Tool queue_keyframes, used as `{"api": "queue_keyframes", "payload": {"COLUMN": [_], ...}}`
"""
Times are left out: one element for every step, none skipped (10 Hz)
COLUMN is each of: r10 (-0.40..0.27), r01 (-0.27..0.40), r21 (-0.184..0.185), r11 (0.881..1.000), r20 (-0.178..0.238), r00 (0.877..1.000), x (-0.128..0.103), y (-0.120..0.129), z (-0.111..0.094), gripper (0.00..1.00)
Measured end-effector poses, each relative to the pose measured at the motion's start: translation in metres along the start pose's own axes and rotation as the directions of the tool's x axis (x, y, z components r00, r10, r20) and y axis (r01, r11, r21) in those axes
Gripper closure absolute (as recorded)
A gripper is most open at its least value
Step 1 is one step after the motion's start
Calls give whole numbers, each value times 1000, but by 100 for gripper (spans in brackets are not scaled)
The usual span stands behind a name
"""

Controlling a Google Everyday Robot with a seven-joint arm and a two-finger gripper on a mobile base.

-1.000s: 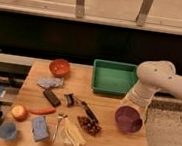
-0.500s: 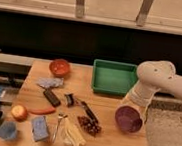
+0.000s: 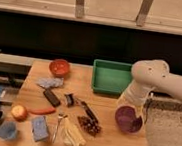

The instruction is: Place grapes in tray

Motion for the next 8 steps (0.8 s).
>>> {"api": "queue_keyframes", "payload": {"r10": [-54,-107,-154,-205,-262,-310,-356,-385], "r01": [54,107,155,206,264,314,362,393], "r21": [4,5,11,20,33,51,65,74], "r11": [999,994,988,978,964,948,930,917], "r20": [-16,-32,-42,-53,-62,-74,-91,-106], "r00": [998,994,987,977,963,948,930,917], "x": [9,22,37,53,71,87,100,108], "y": [21,39,51,62,74,85,98,106], "z": [6,12,17,22,29,37,50,60], "gripper": [30,30,30,30,30,30,30,30]}}
